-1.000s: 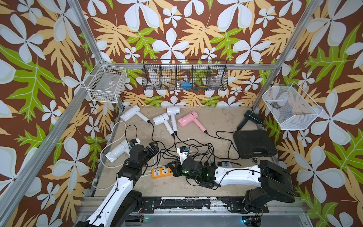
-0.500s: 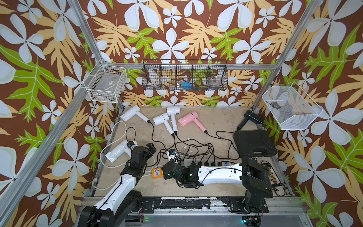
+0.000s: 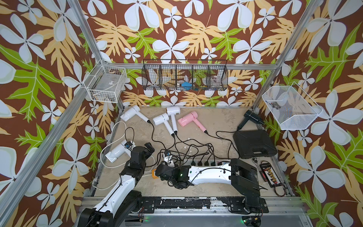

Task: Charge the blow dryers
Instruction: Insert the plug into the socket.

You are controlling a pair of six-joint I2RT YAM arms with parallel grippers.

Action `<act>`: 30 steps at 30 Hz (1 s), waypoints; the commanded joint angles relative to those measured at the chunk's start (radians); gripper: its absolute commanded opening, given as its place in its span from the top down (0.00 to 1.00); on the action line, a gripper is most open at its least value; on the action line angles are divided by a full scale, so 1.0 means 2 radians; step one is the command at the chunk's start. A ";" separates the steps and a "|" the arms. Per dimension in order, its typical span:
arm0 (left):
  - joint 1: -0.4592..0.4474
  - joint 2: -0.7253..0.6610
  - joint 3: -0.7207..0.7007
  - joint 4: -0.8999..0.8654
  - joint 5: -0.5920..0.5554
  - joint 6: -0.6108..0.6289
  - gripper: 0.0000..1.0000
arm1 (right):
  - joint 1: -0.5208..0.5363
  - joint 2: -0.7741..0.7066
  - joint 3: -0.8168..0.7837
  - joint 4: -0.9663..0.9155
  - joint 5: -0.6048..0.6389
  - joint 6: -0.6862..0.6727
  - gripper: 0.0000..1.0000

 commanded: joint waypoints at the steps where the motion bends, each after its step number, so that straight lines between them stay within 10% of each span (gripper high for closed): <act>1: 0.000 -0.003 0.003 0.002 -0.006 0.006 0.00 | 0.000 0.005 0.008 -0.020 0.022 -0.007 1.00; 30: 0.000 -0.010 0.001 0.002 -0.006 0.005 0.00 | 0.005 0.017 0.038 -0.079 0.035 0.001 1.00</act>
